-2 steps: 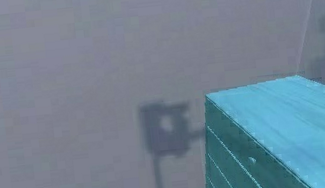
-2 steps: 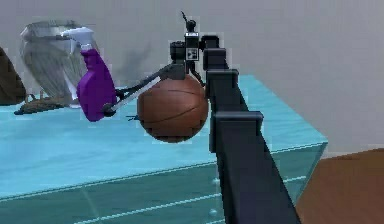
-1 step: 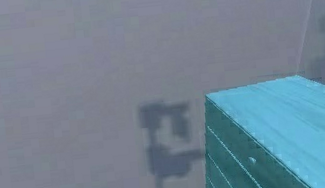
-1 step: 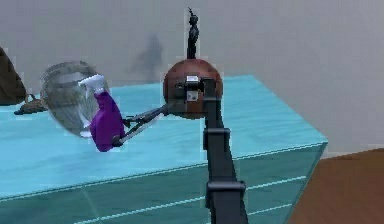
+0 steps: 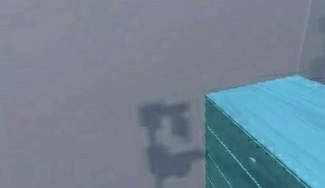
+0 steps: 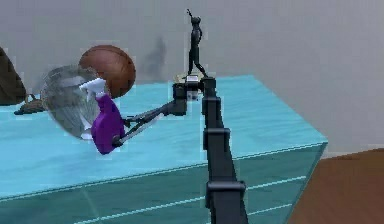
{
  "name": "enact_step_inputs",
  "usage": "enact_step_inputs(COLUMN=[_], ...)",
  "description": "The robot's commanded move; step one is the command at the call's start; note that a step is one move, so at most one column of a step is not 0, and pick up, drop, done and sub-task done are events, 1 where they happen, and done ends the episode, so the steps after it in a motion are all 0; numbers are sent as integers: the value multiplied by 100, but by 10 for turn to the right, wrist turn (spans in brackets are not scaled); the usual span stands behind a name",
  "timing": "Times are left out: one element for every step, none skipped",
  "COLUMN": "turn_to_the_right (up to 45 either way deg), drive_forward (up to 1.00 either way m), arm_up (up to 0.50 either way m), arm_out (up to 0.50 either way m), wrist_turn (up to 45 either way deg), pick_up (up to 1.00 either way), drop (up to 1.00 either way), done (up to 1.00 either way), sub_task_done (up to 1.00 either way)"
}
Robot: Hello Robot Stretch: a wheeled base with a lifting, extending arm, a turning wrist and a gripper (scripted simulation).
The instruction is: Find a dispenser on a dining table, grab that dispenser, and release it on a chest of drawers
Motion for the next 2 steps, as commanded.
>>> enact_step_inputs(turn_to_the_right=[0, 0], drive_forward=[0, 0], arm_up=[10, 0], arm_out=[0, -8], wrist_turn=[0, 0], pick_up=[0, 0], drop=[0, 0], done=[0, 0], sub_task_done=[0, 0])
